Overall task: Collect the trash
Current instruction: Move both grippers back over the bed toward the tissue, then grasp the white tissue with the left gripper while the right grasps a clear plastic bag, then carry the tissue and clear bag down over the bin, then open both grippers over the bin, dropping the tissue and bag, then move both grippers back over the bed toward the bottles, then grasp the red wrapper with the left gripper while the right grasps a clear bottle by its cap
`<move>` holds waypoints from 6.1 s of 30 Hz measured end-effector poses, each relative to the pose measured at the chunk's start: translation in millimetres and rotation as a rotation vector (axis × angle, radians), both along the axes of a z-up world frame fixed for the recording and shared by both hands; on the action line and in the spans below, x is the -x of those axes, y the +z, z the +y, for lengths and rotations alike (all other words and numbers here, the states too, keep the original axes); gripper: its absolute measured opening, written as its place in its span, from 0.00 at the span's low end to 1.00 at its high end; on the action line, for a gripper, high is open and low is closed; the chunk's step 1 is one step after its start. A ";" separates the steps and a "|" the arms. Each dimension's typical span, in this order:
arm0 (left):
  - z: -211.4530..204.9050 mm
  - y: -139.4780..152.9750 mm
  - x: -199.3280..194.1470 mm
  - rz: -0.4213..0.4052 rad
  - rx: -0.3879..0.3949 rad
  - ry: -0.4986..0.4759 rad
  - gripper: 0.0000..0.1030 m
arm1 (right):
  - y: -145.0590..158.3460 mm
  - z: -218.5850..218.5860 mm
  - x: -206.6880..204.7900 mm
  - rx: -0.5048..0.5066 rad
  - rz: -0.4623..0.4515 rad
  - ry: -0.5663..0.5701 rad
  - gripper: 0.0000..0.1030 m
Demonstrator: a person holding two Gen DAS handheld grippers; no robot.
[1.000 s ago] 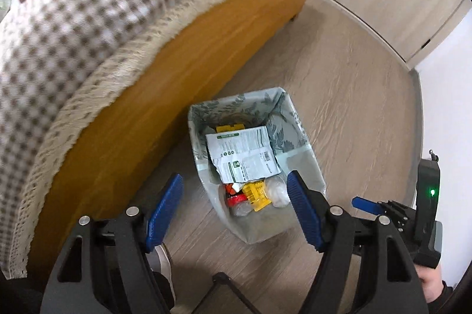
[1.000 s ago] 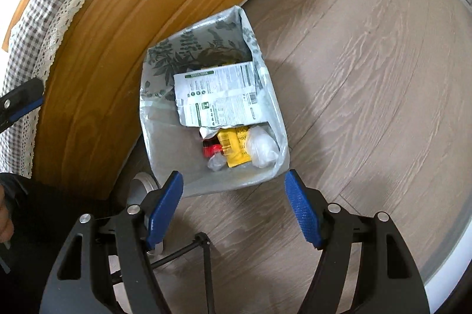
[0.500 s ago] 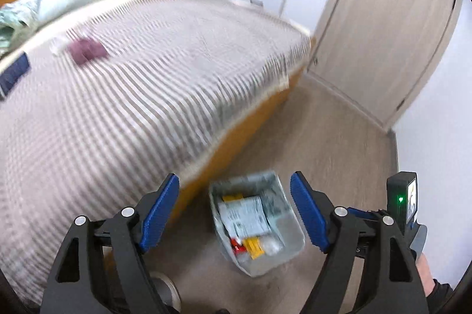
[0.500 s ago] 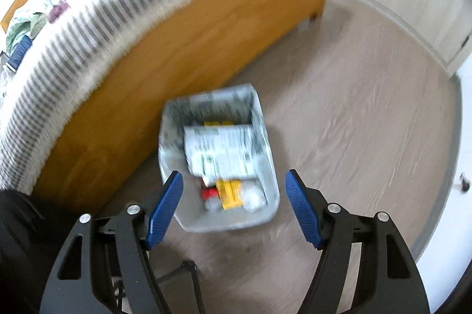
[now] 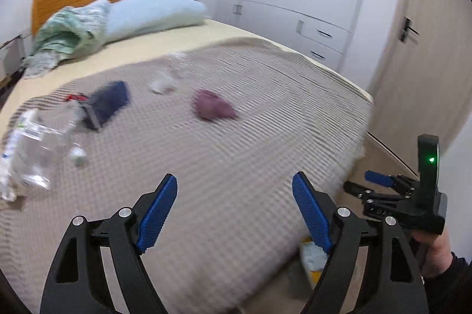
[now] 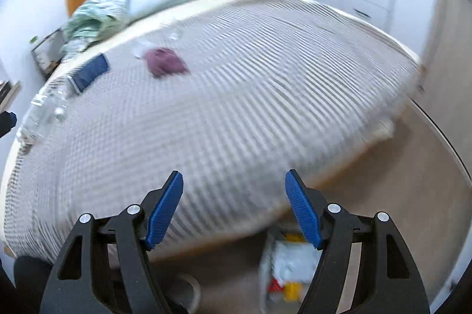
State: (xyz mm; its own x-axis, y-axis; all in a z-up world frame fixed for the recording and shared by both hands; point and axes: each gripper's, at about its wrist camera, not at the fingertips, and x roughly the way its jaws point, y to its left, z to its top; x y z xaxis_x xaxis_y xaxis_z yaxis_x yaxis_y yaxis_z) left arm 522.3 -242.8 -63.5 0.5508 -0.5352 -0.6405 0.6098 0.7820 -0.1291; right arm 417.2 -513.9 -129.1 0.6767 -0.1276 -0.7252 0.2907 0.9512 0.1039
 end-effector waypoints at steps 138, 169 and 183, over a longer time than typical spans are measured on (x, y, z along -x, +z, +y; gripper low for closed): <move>-243.8 -185.6 171.0 0.529 -0.133 -0.308 0.70 | -213.6 -123.9 256.4 -0.379 0.387 -0.212 0.64; 204.3 -21.4 -30.9 0.240 0.406 0.427 0.74 | -3.6 116.6 -21.1 -0.055 0.141 0.229 0.64; 283.3 -6.9 -191.9 0.208 0.342 0.503 0.73 | 1.0 251.6 -209.6 0.013 0.089 0.527 0.64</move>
